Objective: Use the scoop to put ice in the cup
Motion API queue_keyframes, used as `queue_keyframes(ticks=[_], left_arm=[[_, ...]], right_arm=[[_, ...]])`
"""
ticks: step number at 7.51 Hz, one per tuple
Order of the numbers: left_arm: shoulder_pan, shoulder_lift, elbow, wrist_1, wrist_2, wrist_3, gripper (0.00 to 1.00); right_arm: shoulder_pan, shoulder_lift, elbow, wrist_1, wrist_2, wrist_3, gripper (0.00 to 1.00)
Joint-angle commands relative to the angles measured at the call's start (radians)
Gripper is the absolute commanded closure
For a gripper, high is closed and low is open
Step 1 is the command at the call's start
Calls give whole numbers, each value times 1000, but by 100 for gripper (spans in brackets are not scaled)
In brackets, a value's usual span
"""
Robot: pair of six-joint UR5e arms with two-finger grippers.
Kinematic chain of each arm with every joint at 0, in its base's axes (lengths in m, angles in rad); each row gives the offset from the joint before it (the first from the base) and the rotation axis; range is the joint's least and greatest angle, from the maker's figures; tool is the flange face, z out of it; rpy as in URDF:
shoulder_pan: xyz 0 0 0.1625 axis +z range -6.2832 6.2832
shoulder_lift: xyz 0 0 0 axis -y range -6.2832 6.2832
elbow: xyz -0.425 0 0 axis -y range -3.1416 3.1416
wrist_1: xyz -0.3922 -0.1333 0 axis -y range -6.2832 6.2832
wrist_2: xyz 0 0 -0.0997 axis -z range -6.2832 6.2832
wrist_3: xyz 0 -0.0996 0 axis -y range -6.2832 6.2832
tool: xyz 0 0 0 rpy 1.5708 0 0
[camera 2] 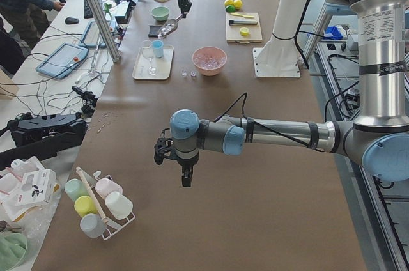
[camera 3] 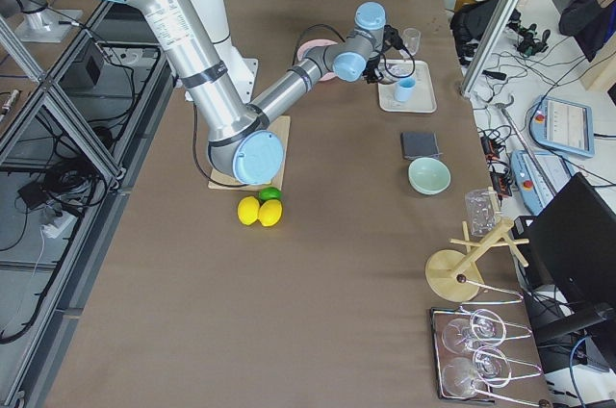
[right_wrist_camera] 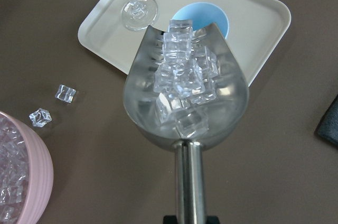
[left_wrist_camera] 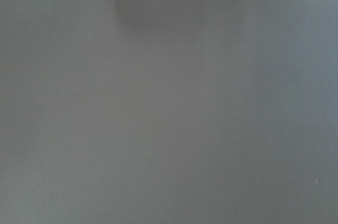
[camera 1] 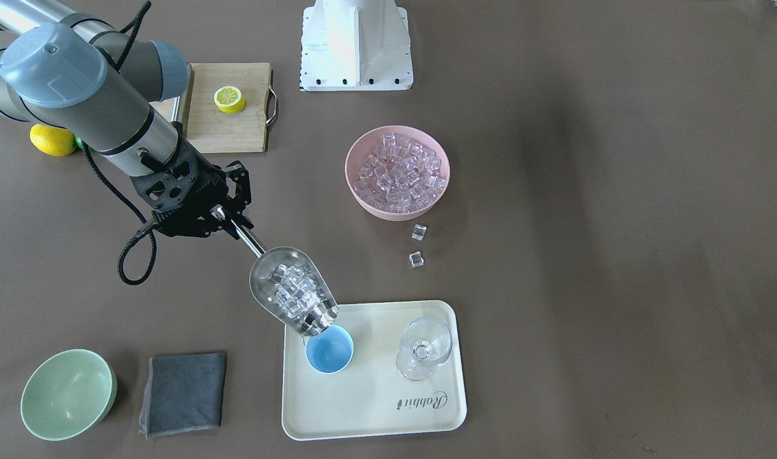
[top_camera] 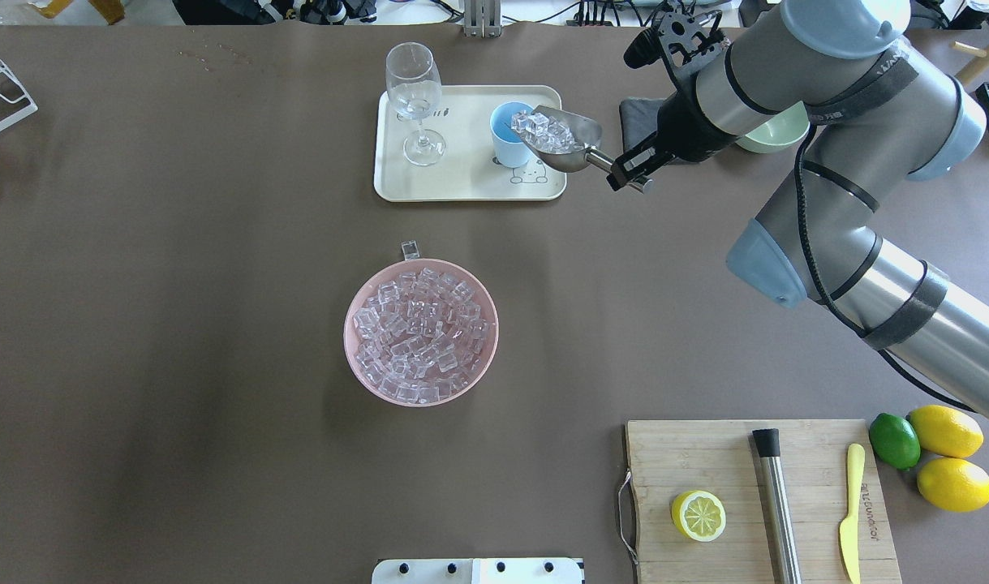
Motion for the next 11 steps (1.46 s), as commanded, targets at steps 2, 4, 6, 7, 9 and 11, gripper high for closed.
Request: queue_keyframes(ticks=[2,4,6,7,9,11], left_arm=[[12,-5,1,-33,-7,-103,2],[13,-6,-3,-32,22,-103,2],[19,-9,-3,-33,22,-103,2],[26,-9,-3,-33,22,-71,2],[23,-9,-6,-32,22,-17,2],[23,-9,-10,-32,22,-17,2]], right_arm=[[0,2,-6,-28,8,-15,100],[0,6,-18,-29,20,-15,100],[1,21,-28,-70,26,-22,100],[3,32,-28,-100,28,-30,100],[6,58,-32,-135,29,-30,100],[13,71,-43,-147,32,-30,100]])
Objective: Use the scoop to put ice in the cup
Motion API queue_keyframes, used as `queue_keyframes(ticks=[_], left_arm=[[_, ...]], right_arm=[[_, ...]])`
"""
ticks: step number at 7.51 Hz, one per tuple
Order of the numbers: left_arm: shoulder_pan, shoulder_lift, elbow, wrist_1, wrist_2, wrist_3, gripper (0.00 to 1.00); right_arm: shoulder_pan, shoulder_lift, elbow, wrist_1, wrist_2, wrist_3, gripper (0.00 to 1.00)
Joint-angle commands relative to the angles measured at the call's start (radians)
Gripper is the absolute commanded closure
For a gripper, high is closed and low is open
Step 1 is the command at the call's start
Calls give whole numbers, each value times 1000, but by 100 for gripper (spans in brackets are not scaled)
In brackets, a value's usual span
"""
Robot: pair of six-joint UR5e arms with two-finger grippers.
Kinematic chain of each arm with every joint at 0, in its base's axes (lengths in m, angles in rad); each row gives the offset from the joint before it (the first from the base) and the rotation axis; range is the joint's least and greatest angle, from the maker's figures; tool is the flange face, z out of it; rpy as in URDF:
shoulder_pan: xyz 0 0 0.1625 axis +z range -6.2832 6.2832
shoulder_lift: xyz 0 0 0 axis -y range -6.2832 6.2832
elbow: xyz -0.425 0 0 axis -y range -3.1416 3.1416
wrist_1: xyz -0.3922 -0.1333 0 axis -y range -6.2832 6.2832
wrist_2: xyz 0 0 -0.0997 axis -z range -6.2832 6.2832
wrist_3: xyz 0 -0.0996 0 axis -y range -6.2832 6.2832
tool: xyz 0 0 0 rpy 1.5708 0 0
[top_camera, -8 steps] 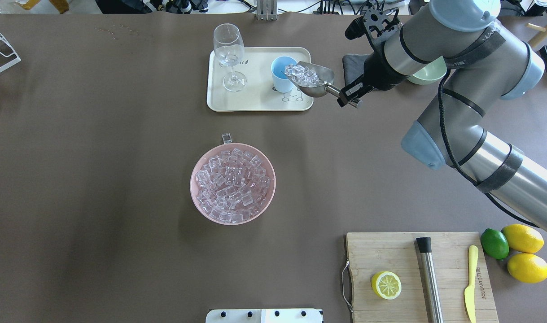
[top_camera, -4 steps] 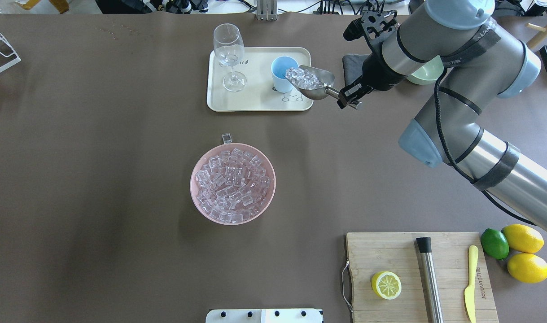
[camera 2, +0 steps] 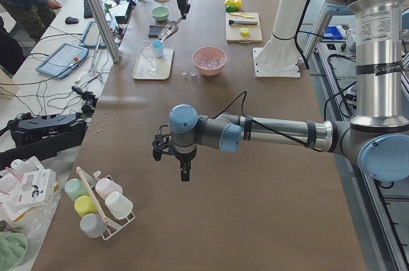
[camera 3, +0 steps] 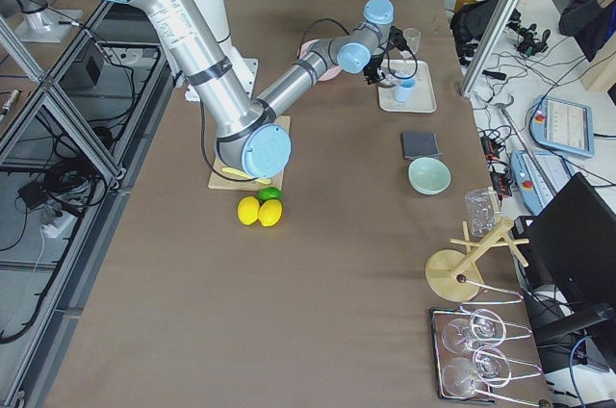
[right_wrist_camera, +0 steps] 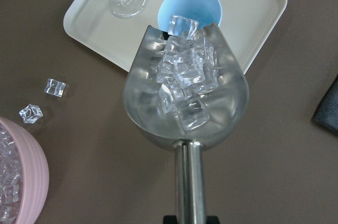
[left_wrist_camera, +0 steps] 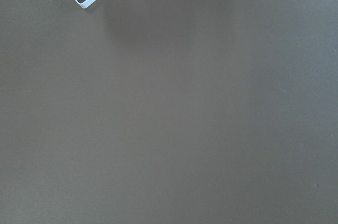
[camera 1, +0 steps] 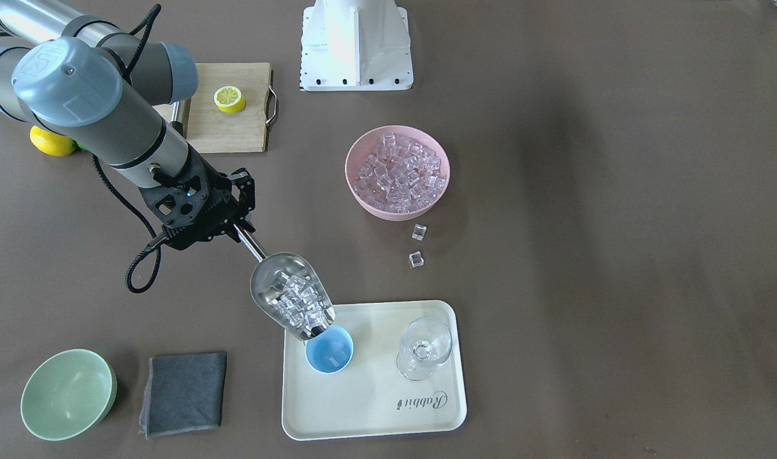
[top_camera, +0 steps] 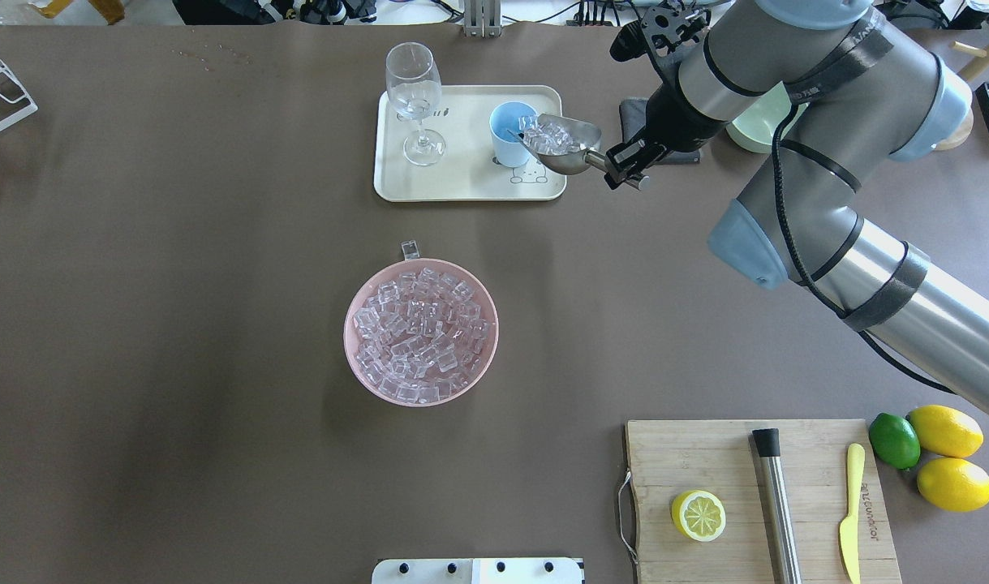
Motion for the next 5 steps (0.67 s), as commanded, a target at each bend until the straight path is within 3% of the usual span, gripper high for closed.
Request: queue_keyframes(ticks=[1,5], left_arm=[[0,0,-4,-1,0,6,2],[3,0,-4,-1,0,6,2]], right_arm=[[13,29,-29,-14,19,0,100],[36,72,-75,-51,76,-8,100]])
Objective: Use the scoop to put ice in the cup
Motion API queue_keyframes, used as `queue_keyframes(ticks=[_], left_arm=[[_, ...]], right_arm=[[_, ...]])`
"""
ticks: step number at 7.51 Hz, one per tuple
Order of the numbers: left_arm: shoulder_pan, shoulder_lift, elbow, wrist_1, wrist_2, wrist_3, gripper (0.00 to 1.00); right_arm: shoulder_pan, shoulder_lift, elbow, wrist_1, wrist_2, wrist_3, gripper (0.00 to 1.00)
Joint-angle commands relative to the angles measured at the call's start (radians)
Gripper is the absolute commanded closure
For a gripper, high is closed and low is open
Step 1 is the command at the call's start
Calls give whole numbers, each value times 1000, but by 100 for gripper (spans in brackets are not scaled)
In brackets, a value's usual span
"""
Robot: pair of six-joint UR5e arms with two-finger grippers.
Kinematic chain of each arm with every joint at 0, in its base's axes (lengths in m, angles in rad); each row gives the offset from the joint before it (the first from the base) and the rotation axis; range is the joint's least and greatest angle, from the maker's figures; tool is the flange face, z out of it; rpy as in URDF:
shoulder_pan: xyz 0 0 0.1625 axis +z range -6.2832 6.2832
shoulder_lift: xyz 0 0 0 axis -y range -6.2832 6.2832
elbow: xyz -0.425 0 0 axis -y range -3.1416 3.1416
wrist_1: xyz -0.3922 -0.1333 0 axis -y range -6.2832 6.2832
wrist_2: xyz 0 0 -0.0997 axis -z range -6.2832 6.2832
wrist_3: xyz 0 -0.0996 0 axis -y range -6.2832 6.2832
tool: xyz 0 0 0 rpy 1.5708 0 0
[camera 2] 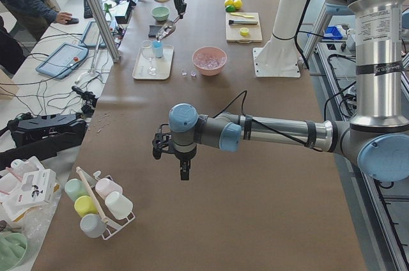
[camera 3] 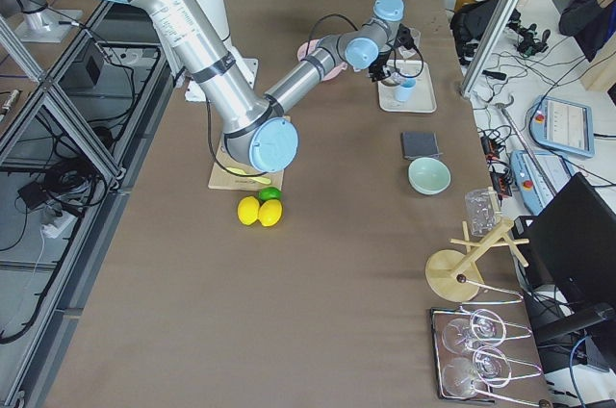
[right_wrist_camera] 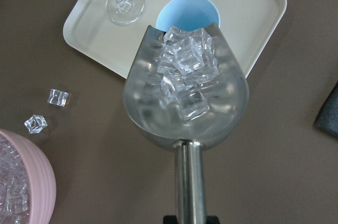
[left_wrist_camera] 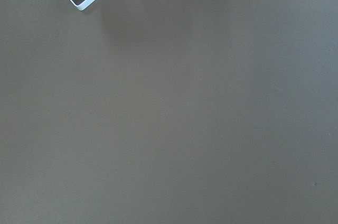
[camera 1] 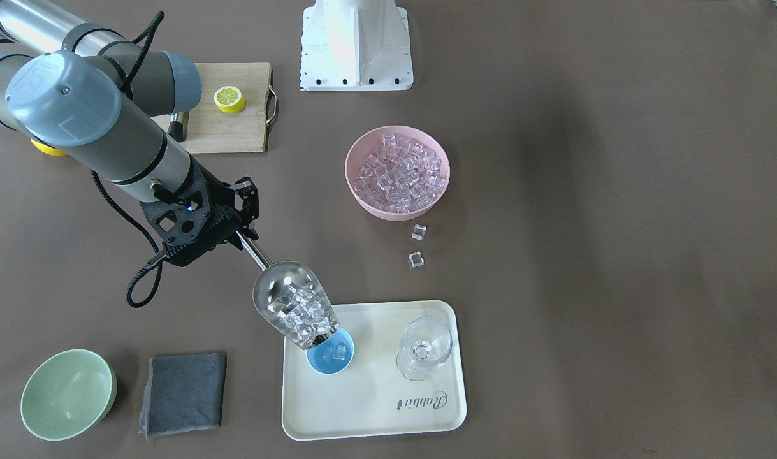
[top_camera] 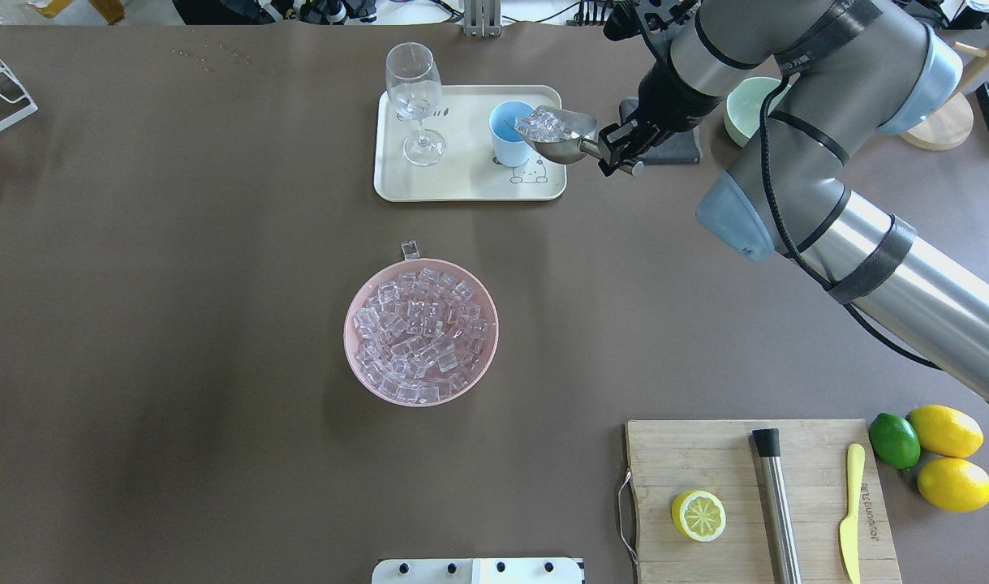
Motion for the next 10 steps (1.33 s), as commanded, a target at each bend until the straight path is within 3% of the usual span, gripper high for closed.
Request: queue_keyframes(ticks=[1,10], left_arm=[[1,2,0,0,0,0,2],[2,2,1,-2,-3,-1,2]], right_arm=[[18,31,-36,-21,41,-10,100],[19,53,-55,-35,101,-11,100]])
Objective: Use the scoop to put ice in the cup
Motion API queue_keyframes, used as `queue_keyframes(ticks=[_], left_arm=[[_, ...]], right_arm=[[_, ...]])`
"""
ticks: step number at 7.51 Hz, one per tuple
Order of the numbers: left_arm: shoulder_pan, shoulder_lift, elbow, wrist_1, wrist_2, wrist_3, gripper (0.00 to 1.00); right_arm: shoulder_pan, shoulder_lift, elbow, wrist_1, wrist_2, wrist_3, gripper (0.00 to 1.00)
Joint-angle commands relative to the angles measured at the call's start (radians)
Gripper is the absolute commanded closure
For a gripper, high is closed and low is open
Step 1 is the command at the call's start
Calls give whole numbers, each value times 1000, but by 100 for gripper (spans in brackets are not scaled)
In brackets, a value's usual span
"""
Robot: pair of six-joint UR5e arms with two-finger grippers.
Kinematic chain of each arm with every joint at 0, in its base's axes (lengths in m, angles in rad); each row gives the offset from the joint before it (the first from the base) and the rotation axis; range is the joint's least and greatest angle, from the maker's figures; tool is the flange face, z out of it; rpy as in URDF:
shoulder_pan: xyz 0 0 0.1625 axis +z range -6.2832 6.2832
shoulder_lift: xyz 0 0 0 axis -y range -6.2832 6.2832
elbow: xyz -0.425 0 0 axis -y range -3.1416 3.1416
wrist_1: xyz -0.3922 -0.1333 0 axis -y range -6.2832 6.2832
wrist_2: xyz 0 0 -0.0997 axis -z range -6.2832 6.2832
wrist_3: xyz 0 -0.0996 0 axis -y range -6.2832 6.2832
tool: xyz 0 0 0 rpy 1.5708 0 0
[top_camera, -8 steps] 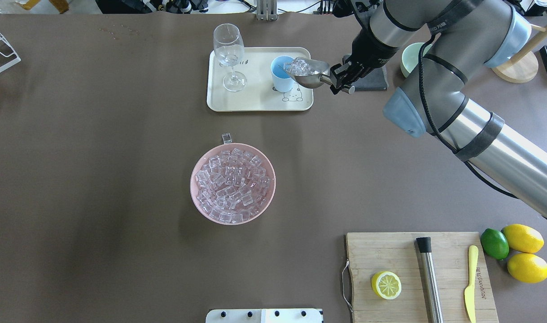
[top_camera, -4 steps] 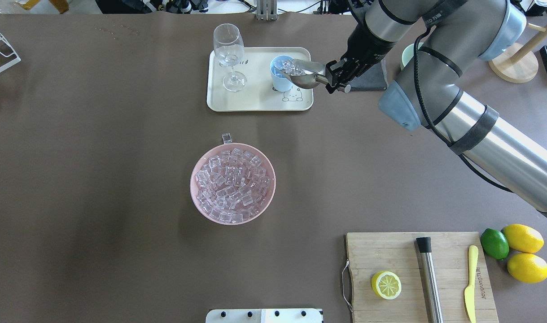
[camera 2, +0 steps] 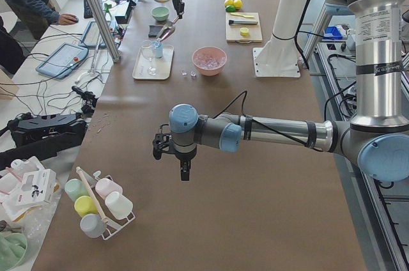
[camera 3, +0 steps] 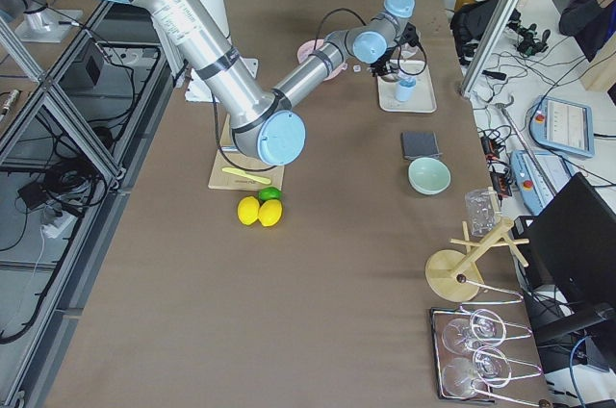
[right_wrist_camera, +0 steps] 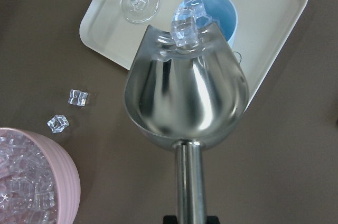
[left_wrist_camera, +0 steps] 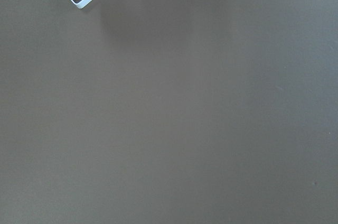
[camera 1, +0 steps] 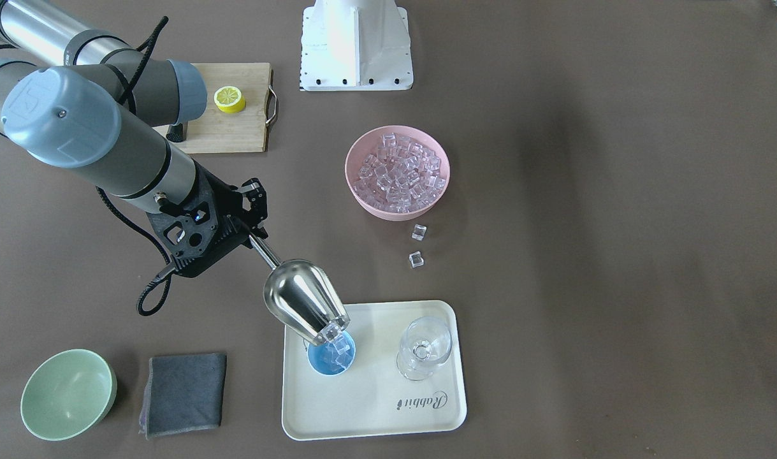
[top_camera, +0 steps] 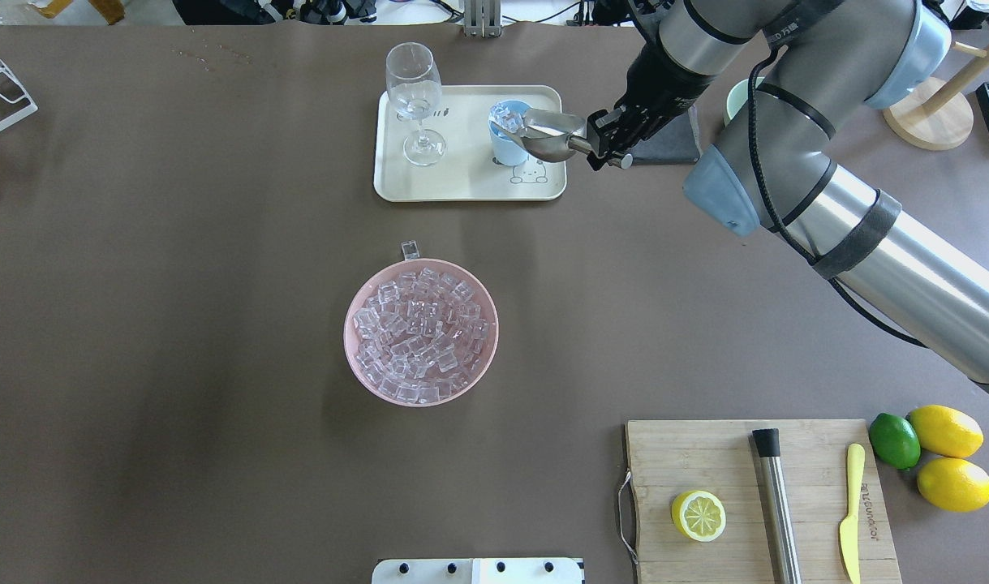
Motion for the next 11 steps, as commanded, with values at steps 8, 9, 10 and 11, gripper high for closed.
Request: queue_keyframes(ticks=[8,9,10,11], left_arm=[[-1,-29,-1,12,-7,-9,2],[-1,-29,-3,12,-11,-9,2],[1,-29,0,12,-36,-9,2],[1,-31,5,12,-45,-9,2]], right_arm=[[54,-95,76,3,70,-41,100],[78,-125,90,2,73,-46,100],[103,-174,119,0,73,-46,100],[120,-235,173,-12,53,-45,100]])
